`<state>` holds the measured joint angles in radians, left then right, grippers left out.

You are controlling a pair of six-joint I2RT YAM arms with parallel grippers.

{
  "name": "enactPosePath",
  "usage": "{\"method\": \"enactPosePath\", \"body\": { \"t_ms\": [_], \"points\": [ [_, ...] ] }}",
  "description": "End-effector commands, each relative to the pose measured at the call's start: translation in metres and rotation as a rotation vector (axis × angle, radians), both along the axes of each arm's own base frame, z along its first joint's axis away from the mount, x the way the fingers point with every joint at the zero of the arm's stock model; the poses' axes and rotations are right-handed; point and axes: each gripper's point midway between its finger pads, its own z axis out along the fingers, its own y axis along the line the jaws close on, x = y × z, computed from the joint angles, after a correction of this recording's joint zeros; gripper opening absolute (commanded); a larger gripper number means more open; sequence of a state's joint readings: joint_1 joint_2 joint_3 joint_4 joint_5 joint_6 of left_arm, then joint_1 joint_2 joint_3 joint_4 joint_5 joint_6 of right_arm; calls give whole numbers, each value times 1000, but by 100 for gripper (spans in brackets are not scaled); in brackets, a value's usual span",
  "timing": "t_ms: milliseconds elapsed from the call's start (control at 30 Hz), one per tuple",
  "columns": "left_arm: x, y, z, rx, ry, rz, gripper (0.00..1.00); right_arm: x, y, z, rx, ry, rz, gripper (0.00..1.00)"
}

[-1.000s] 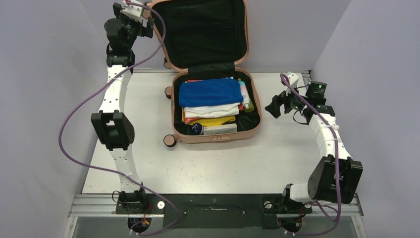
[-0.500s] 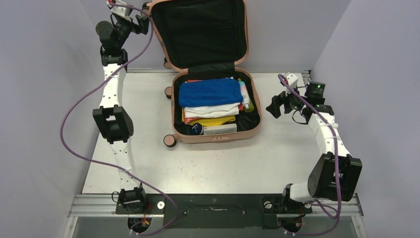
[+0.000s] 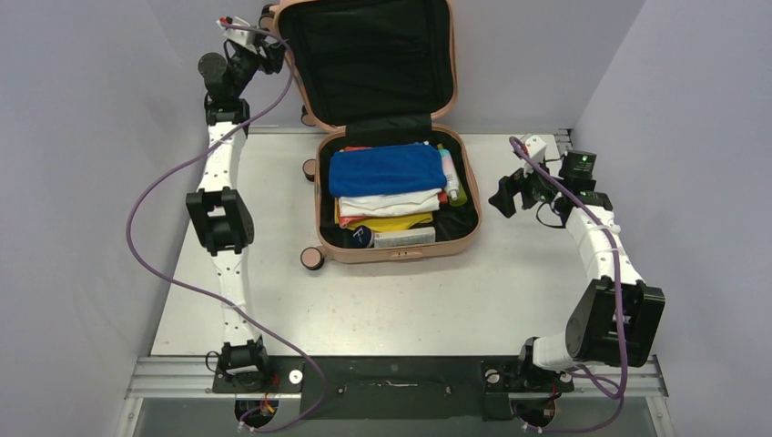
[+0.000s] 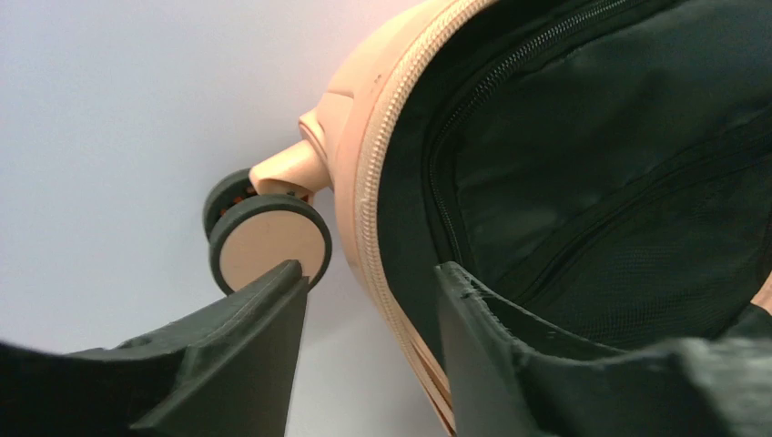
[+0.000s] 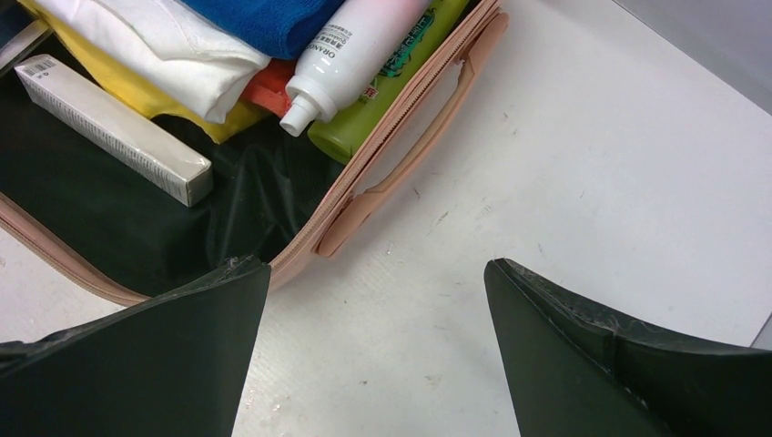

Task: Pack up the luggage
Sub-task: Close the luggage at the center of the board.

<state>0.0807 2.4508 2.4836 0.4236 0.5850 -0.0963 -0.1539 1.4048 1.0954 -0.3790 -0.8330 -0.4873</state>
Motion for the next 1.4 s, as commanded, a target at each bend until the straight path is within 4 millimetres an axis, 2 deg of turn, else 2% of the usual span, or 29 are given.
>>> {"method": "enactPosePath", "body": {
  "t_ms": [0, 67, 167, 200, 467, 667, 900, 1033, 1233, 1367],
  "points": [
    [-13, -13, 39, 20, -135, -23, 48, 3, 5, 2, -13, -27, 27, 92],
    [-13, -18, 37, 29, -136, -34, 33, 3, 5, 1, -15, -24, 29, 92],
    [-15, -25, 38, 35, -143, -52, 2, 3, 7, 0, -17, -21, 33, 92],
    [-15, -27, 38, 36, -143, -56, 0, 3, 7, -1, -18, -20, 34, 92],
    [-33, -39, 47, 35, -123, -146, 0, 6, 19, 0, 39, 11, 55, 92],
    [-57, -45, 62, 44, -104, -210, 0, 22, 28, 7, 105, 60, 30, 92],
    [-85, -61, 75, 67, -98, -268, 0, 45, 14, 19, 107, 34, -109, 93],
    [-102, -73, 80, 81, -89, -299, 0, 47, 6, 19, 98, 31, -169, 93],
    [-127, -84, 74, 89, -31, -332, 0, 53, -8, 24, 72, 10, -254, 95],
    [-147, -88, 65, 105, 16, -340, 0, 61, -8, 32, 83, 4, -263, 95]
  ]
}}
